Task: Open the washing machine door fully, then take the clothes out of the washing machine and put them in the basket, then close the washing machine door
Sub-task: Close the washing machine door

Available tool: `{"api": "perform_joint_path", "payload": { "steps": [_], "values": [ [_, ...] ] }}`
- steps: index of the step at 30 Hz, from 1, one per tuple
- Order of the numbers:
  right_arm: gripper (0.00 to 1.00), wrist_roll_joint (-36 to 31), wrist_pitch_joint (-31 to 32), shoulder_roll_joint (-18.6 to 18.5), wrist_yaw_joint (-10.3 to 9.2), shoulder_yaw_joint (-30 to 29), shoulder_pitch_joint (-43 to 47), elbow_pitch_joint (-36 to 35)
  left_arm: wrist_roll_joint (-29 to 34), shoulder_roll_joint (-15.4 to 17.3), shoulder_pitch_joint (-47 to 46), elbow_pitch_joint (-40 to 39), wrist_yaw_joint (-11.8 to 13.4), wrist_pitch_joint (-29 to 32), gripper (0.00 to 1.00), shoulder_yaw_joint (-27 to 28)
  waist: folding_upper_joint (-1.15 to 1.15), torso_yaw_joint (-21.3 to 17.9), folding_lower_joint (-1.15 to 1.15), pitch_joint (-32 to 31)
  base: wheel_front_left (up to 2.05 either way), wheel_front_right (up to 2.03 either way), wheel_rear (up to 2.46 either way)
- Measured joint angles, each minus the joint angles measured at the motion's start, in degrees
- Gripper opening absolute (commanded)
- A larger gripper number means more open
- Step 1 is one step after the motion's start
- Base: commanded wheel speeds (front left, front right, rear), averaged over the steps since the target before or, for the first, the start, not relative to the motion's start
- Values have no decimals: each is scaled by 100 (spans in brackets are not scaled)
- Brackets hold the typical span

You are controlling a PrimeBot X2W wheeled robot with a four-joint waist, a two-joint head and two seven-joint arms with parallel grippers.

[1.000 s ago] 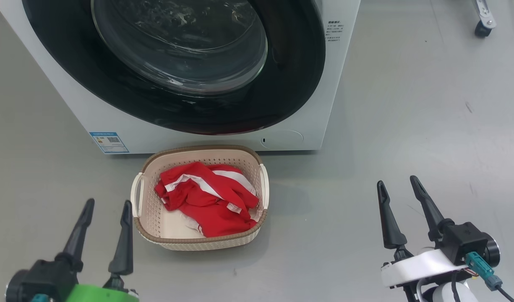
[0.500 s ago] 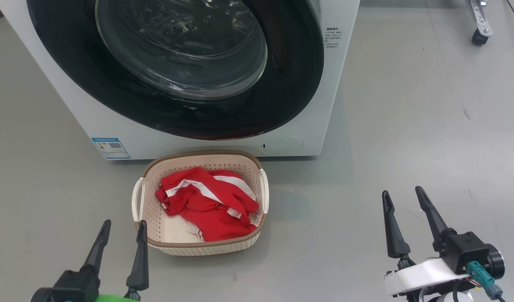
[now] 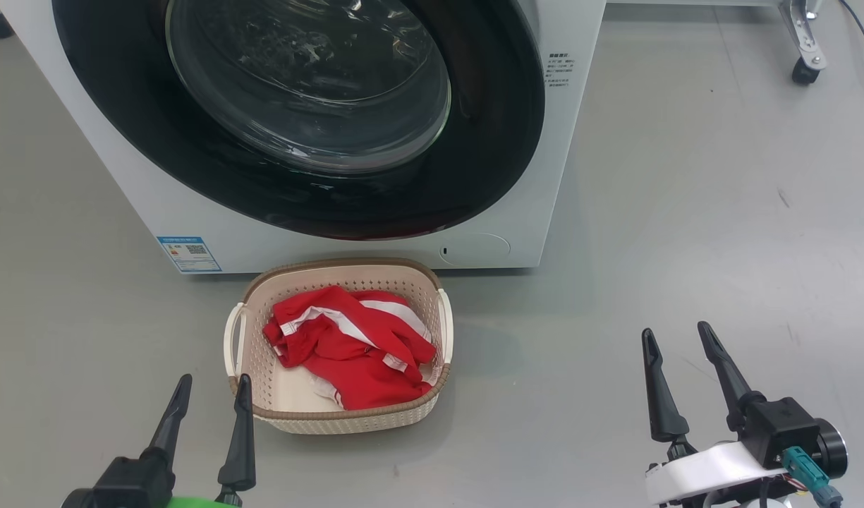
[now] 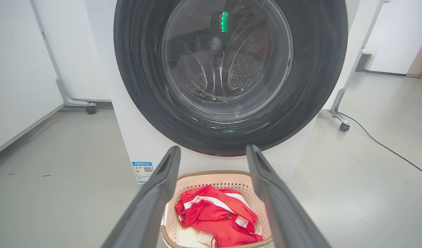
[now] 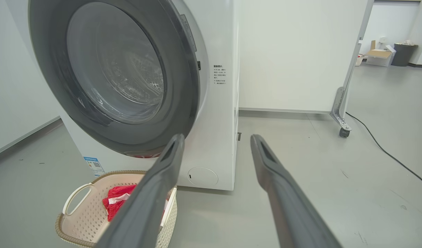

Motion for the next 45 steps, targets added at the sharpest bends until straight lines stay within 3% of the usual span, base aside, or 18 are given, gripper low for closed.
{"api": "perform_joint_path", "payload": {
  "steps": [9, 10, 11, 12, 35, 45],
  "values": [
    [100, 8, 0, 0, -51, 60, 8, -1, 1, -27, -13, 47, -7, -1, 100, 66, 0, 11, 0, -25, 0, 0, 0],
    [95, 10, 0, 0, -51, 65, 13, 0, 2, -31, -16, 47, -7, -1, 100, 81, 0, 11, 0, -30, 0, 0, 0],
    [34, 11, 0, 0, -52, 67, 16, 1, 8, -33, -19, 47, -8, -1, 100, 91, 0, 11, 0, -35, 0, 0, 0],
    [0, 21, 0, 0, -53, 68, 17, 1, 15, -36, -20, 47, -9, -1, 100, 97, 0, 12, 0, -40, 0, 0, 0],
    [0, 48, 0, -15, -29, 22, 73, 101, 309, -126, -46, 4, -159, -1, 100, 138, 0, 86, 0, -8, 0, 0, 0],
    [0, -115, 0, -230, 166, 37, -364, 243, 515, -131, -209, -138, -160, -11, 100, 146, 0, 163, 0, 287, 0, 0, 0]
  ]
}}
